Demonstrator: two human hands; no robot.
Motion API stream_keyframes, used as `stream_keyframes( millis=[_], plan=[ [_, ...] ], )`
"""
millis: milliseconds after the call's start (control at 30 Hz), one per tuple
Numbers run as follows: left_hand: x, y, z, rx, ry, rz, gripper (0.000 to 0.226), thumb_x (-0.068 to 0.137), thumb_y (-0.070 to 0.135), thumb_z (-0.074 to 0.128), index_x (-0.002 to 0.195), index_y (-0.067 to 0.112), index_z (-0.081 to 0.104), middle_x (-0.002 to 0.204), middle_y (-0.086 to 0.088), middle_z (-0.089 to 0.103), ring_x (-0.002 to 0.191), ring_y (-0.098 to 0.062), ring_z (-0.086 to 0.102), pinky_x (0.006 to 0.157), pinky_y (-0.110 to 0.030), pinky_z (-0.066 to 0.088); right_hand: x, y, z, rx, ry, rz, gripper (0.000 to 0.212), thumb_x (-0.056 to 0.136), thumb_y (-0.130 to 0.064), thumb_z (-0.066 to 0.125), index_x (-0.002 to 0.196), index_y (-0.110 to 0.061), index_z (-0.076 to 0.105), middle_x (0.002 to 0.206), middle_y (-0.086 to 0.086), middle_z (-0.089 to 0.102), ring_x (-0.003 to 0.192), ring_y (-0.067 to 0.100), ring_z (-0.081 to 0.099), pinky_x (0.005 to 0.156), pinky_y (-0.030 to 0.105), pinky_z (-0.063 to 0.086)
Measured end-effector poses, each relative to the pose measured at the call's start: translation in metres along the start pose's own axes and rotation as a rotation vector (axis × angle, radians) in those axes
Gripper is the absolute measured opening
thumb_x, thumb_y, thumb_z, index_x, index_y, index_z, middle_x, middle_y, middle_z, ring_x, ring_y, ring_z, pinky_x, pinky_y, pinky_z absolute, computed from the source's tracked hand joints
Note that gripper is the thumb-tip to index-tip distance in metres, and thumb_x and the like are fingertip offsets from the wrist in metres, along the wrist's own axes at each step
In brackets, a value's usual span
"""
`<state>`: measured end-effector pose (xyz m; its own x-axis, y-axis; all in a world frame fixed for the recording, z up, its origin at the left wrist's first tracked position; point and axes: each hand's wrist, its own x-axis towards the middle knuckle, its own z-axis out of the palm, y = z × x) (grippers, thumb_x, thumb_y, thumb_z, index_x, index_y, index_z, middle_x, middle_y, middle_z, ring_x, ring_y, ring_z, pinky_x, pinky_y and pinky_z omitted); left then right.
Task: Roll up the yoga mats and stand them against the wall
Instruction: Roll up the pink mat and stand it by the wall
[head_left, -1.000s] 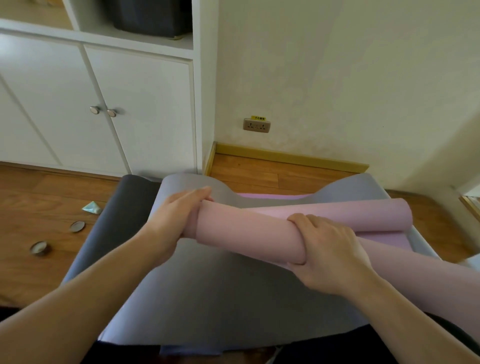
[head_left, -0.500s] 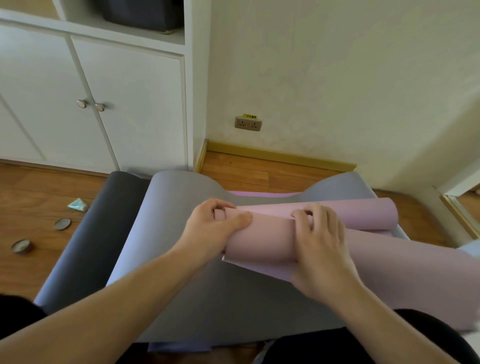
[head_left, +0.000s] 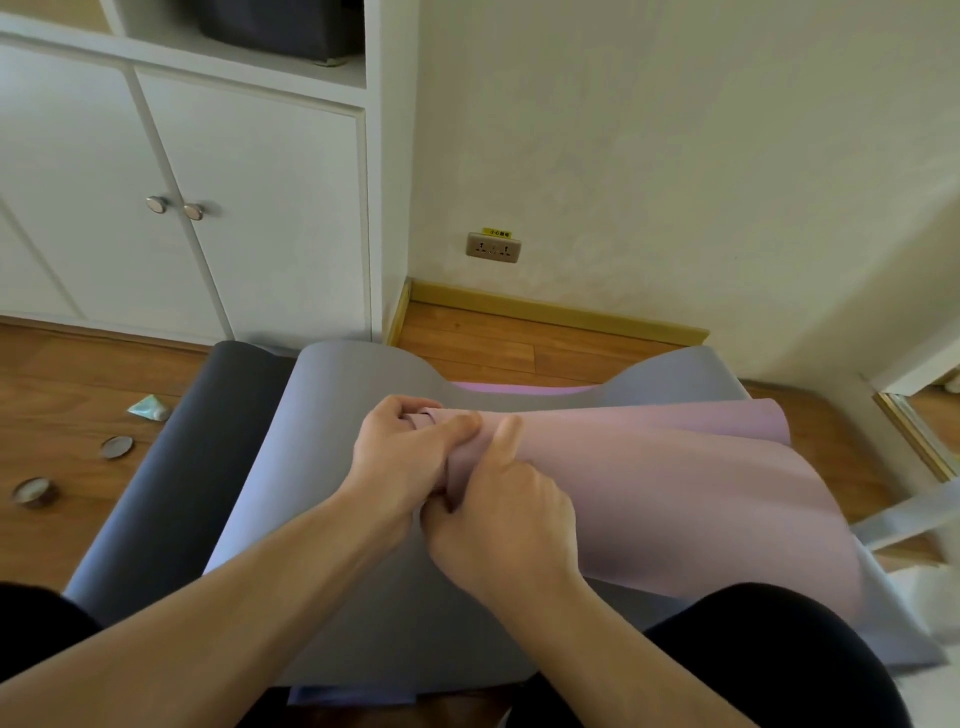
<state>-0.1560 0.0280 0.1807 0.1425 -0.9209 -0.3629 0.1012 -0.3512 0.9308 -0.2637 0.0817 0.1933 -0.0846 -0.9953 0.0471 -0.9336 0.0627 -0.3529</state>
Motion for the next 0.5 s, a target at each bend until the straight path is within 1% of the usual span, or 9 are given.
stream_keyframes(
  millis=[67,100,167,233,300,367,433,500],
  plan=[
    [-0.0005,0.0002,-0.0009,-0.005,0.004,0.009,0.045,0.078,0.028,0.092,0.114,0.024,0.066,0.105,-0.001,0.074,0.098,-0.019,0.072,0.086,-0.043,0.065,0.0041,-0.0036,-0.0017,0.064,0.004,0.014,0.053,0.093,-0.047,0.063,0.118,-0.026,0.021,0.08,-0.011,0.062,0.067,0.013,0.065,0.062,0.028,0.054],
    [-0.0013,0.0005,-0.0011,-0.002,0.008,0.018,0.045,0.077,0.028,0.092,0.114,0.024,0.066,0.105,-0.001,0.074,0.097,-0.018,0.072,0.086,-0.042,0.065,0.0059,-0.0047,-0.0019,0.087,0.004,0.009,0.048,0.094,-0.044,0.062,0.115,-0.026,0.023,0.08,-0.01,0.063,0.069,0.013,0.067,0.063,0.029,0.056],
    [-0.0019,0.0019,-0.0014,-0.004,0.018,0.038,0.044,0.077,0.028,0.093,0.113,0.025,0.066,0.104,0.0,0.074,0.096,-0.017,0.072,0.082,-0.038,0.065,0.0077,-0.0059,-0.0018,0.108,0.002,-0.026,0.038,0.098,-0.038,0.061,0.119,-0.024,0.031,0.084,-0.008,0.066,0.073,0.015,0.07,0.066,0.031,0.059],
    [-0.002,0.0036,-0.0022,-0.013,0.025,0.047,0.043,0.078,0.026,0.092,0.113,0.025,0.066,0.104,0.0,0.073,0.094,-0.016,0.073,0.072,-0.031,0.065,0.0078,-0.007,0.0008,0.09,-0.006,-0.098,0.034,0.104,-0.034,0.056,0.13,-0.02,0.04,0.094,-0.006,0.07,0.08,0.016,0.072,0.071,0.028,0.058],
    [-0.0024,0.004,-0.003,-0.006,0.028,0.056,0.04,0.081,0.024,0.09,0.113,0.024,0.065,0.104,0.0,0.072,0.093,-0.017,0.072,0.064,-0.027,0.063,0.0056,-0.0063,0.0042,0.06,-0.031,-0.173,0.038,0.108,-0.032,0.051,0.141,-0.017,0.041,0.105,-0.004,0.072,0.087,0.016,0.072,0.074,0.023,0.053],
    [-0.0017,0.0044,-0.0036,0.013,0.037,0.065,0.038,0.083,0.025,0.087,0.113,0.024,0.064,0.106,-0.001,0.07,0.093,-0.017,0.071,0.06,-0.026,0.062,0.0047,-0.0029,0.0054,0.074,-0.077,-0.237,0.043,0.108,-0.031,0.051,0.147,-0.017,0.041,0.111,-0.003,0.072,0.091,0.017,0.071,0.079,0.024,0.053],
    [-0.0019,0.0046,-0.0037,0.024,0.047,0.063,0.035,0.086,0.025,0.085,0.112,0.024,0.062,0.106,-0.001,0.068,0.093,-0.017,0.07,0.058,-0.024,0.059,0.0031,-0.0008,0.0047,0.14,-0.121,-0.287,0.042,0.104,-0.028,0.056,0.144,-0.018,0.047,0.11,-0.003,0.074,0.09,0.017,0.071,0.081,0.025,0.056],
    [-0.0031,0.0045,-0.0019,0.023,0.046,0.05,0.03,0.087,0.027,0.082,0.11,0.024,0.063,0.105,-0.002,0.068,0.092,-0.018,0.07,0.063,-0.029,0.06,-0.0001,0.0005,0.0047,0.234,-0.142,-0.312,0.038,0.099,-0.023,0.059,0.136,-0.016,0.056,0.106,-0.003,0.076,0.086,0.017,0.072,0.079,0.028,0.06]
  ],
)
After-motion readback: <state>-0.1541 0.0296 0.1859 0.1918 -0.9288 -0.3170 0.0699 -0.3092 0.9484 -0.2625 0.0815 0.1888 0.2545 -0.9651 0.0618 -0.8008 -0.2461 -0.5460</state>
